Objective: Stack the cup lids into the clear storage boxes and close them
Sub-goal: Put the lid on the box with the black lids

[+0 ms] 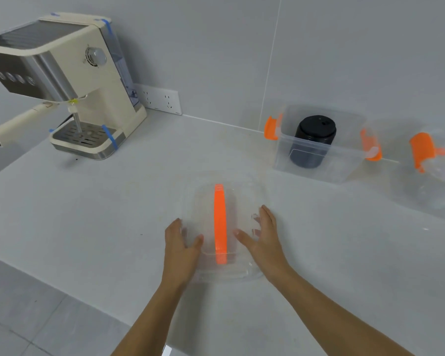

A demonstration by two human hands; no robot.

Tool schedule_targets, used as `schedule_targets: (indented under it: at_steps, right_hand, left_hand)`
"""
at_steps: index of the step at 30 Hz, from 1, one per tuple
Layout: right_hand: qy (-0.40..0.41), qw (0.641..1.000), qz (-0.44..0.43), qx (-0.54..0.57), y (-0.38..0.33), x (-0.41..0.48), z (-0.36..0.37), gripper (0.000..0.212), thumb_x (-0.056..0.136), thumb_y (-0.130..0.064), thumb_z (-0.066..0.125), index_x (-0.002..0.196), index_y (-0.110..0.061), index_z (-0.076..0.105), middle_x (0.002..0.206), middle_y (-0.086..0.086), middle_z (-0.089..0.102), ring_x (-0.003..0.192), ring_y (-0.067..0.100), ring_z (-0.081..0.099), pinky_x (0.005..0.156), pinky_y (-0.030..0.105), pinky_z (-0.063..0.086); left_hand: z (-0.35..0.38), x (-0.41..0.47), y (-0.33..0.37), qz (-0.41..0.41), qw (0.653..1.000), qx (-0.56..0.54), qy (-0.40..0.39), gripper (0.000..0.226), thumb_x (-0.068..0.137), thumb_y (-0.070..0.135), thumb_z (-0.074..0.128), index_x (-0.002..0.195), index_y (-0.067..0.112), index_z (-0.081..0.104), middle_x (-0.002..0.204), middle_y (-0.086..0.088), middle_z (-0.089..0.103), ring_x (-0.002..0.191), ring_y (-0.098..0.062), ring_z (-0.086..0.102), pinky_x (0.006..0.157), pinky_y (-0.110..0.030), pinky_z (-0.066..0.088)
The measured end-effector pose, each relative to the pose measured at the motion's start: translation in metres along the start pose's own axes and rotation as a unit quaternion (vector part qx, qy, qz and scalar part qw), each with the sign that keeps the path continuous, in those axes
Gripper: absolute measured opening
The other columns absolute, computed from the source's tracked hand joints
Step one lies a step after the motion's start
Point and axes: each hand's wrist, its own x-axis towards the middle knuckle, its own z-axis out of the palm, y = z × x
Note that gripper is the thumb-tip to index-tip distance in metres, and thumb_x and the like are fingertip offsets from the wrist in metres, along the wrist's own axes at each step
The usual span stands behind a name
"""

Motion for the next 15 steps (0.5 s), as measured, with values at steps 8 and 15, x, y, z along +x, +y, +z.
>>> schedule_targets:
  at_steps: [8, 15]
  right_hand:
    - [0.088, 0.992, -0.050, 0.080, -0.032, 0.018, -0.043, 0.042, 0.092, -0.027, 0.056, 0.132, -0.021, 0.044, 0.127, -0.001, 0.053, 0.106, 0.021, 0.059, 0.089, 0.034, 0.048]
    - [0.110, 0.982, -0.084, 0.129, -0.075, 0.028, -0.107, 0.040, 0.089, -0.022, 0.061, 0.127, -0.020, 0.048, 0.115, 0.002, 0.055, 0.097, 0.019, 0.058, 0.079, 0.037, 0.053]
  left_hand:
    - [-0.022, 0.023, 0.060, 0.046, 0.982, -0.182, 0.013, 0.029, 0.088, -0.002, 0.057, 0.116, 0.007, 0.056, 0.097, 0.007, 0.061, 0.065, -0.017, 0.065, 0.043, -0.017, 0.050]
    - [-0.042, 0.037, 0.103, 0.159, 0.977, -0.061, -0.129, 0.029, 0.087, -0.002, 0.060, 0.108, 0.017, 0.061, 0.094, -0.006, 0.067, 0.060, -0.007, 0.067, 0.045, -0.020, 0.050]
